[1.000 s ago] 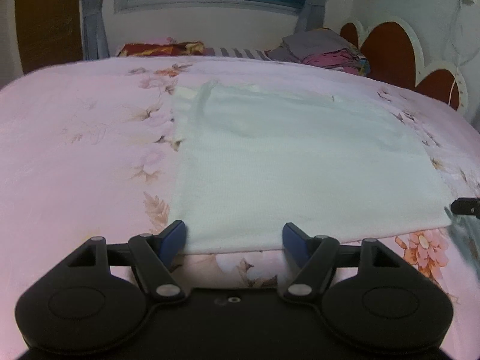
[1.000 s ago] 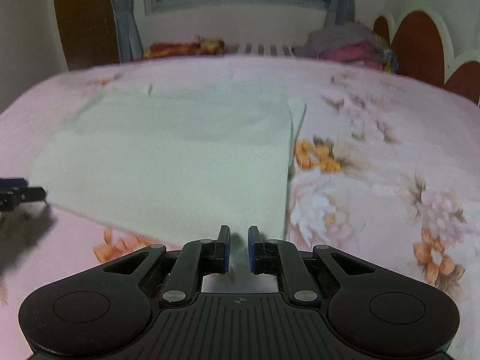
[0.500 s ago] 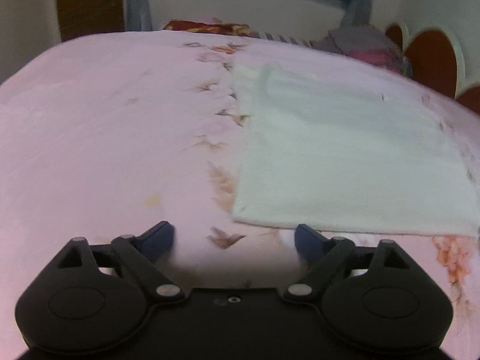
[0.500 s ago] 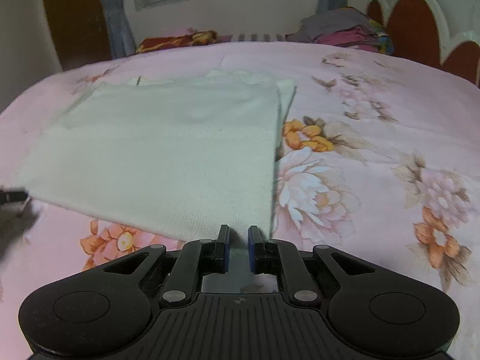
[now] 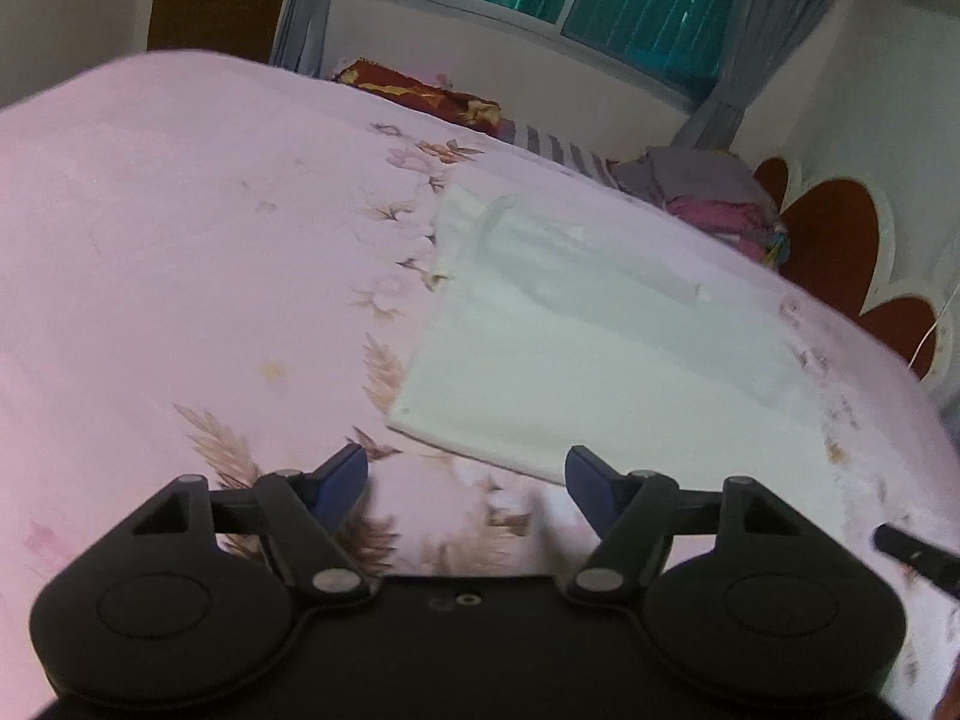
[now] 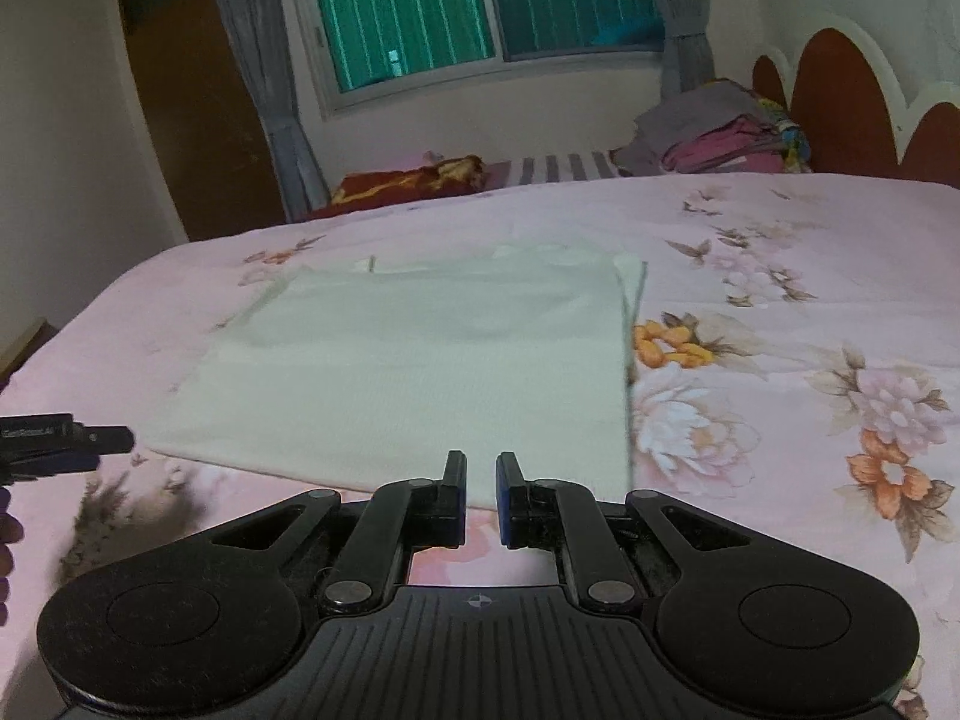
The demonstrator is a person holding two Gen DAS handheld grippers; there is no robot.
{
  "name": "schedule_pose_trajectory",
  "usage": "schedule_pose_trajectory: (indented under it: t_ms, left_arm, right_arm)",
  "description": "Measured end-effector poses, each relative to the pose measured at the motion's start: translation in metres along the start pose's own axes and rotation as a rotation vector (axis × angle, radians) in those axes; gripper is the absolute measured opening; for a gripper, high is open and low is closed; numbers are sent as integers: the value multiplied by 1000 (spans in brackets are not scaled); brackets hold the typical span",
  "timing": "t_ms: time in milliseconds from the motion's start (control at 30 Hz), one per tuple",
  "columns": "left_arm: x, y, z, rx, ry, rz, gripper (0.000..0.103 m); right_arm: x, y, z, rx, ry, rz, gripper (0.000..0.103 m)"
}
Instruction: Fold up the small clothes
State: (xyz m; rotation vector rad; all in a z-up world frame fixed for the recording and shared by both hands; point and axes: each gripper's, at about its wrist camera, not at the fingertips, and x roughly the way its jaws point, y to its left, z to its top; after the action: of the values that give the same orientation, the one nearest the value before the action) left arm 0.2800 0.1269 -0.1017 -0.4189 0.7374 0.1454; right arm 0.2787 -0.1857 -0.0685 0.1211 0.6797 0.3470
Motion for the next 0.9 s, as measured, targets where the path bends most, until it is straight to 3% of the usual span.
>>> schedule_pose_trajectory:
  t_ms: [133, 233, 367, 533, 667, 833, 900]
  left_arm:
    - [20, 13, 1, -124, 26, -57, 68]
    - [46, 33, -1, -310, 47, -149, 60]
    - [68, 45, -2, -510, -25, -228, 62]
    - [91, 42, 6, -586, -84, -259, 59]
    - [104, 32, 15, -576, -103, -268, 57]
    - [127, 40, 20, -613, -89, -275, 16]
    - [132, 44, 21, -619, -72, -290, 7]
  right_arm:
    - [9, 10, 4, -15, 10, 12, 10]
    - [23, 14, 15, -15, 13, 14, 10]
    - [52, 19, 35, 8, 23, 24, 10]
    - [97, 33, 61, 60, 49, 50, 10]
    - [133, 45, 76, 70, 68, 45, 10]
    - [167, 58, 85, 50, 105, 25, 10]
    - [177, 62, 86, 34, 111, 14, 10]
